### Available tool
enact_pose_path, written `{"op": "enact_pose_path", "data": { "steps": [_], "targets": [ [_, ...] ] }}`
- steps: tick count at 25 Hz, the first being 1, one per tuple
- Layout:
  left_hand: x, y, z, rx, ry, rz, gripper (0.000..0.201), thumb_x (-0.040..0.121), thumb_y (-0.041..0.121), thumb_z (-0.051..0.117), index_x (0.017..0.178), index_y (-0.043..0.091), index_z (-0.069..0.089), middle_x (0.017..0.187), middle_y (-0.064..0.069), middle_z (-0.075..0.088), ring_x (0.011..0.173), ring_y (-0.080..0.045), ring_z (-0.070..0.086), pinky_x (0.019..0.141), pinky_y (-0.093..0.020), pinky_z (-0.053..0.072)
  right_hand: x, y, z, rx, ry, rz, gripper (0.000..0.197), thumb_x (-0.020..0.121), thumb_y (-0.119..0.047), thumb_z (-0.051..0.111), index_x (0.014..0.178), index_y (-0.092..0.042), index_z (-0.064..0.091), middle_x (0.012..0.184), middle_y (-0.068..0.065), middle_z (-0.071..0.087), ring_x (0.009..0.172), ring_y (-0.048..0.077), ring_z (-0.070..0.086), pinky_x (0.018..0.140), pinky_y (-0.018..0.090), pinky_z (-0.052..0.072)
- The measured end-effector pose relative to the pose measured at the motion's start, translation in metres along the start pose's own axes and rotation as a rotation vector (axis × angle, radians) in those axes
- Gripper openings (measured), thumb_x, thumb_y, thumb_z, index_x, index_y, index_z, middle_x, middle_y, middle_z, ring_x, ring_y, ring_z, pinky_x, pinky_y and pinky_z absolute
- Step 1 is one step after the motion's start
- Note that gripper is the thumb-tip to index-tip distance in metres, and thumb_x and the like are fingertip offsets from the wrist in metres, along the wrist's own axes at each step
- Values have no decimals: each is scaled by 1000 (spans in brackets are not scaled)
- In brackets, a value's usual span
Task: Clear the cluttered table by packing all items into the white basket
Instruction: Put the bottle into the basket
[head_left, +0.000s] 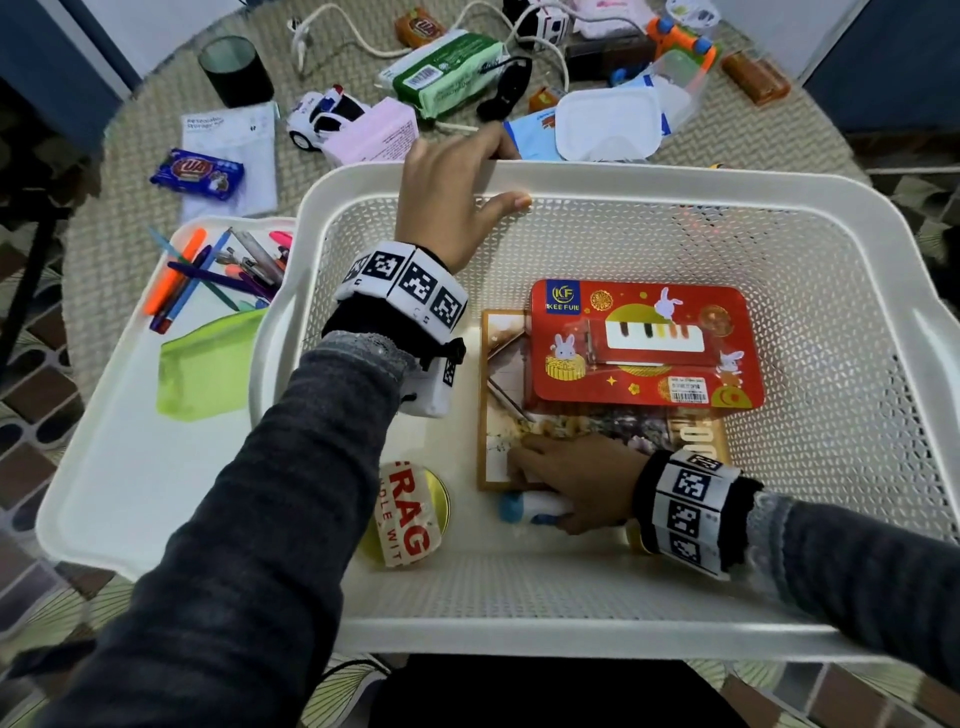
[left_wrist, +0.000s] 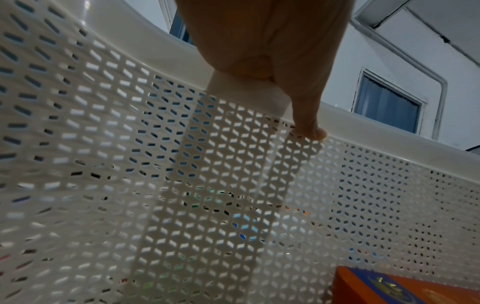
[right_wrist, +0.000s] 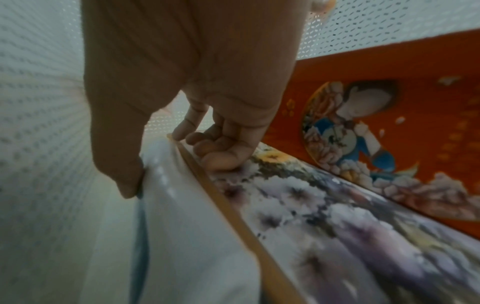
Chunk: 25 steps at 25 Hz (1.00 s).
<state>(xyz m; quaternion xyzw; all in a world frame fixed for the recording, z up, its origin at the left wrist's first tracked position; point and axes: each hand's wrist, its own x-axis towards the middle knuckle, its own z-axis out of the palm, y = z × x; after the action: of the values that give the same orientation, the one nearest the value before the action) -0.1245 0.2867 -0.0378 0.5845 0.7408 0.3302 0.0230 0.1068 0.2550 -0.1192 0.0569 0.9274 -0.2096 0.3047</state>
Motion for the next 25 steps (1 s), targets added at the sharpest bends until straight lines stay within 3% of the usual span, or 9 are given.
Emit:
{"op": "enact_pose_path", "data": {
  "steps": [4,7,12,15,17,21,25],
  "targets": [
    [0,0,1,-1,3,-7,36,80,41,71,101,15,59,100,5,65,86,-10,46,71,-25,17,4,-4,-2,-137,-25,-13,67,77,-38,73,128,-22,32,125,2,42,82,17,47,62,29,41],
    [0,0,1,-3,7,-7,35,80,39,71,101,15,59,100,5,65,86,-8,44,70,-25,16,5,-6,4,-238,-22,-9,68,79,-35,70,131,-21,27,128,7,38,75,17,42,59,30,44],
    [0,0,1,-16,20,0,33,80,37,71,102,15,59,101,5,64,87,-8,43,72,-24,17,5,-2,5,-198,-26,-19,69,77,-38,73,129,-23,30,128,5,38,90,22,53,69,36,52],
    [-1,0,0,-14,15,2,34,81,37,71,103,15,59,102,5,65,87,-8,43,73,-24,17,2,-1,-6,23,-11,-3,60,80,-46,69,126,-24,39,124,0,45,101,21,53,82,36,50],
    [0,1,0,-10,5,-4,34,81,37,71,103,15,59,102,5,65,87,-7,43,74,-24,18,0,-1,-16,110,14,8,49,85,-47,63,124,-23,44,119,-1,51,98,17,53,85,34,49],
    [-1,4,-4,0,-31,-25,31,81,35,72,101,16,59,101,5,65,86,-7,44,74,-24,17,-4,-2,-42,256,109,10,33,91,-41,59,119,-24,54,100,-7,59,80,6,53,67,14,41],
    [2,16,-10,52,-95,-86,22,83,35,69,95,20,59,95,7,64,92,-18,56,81,-27,22,-19,4,-75,347,339,34,24,91,-34,61,112,-24,59,84,-13,56,69,0,51,61,13,37]
  ]
}}
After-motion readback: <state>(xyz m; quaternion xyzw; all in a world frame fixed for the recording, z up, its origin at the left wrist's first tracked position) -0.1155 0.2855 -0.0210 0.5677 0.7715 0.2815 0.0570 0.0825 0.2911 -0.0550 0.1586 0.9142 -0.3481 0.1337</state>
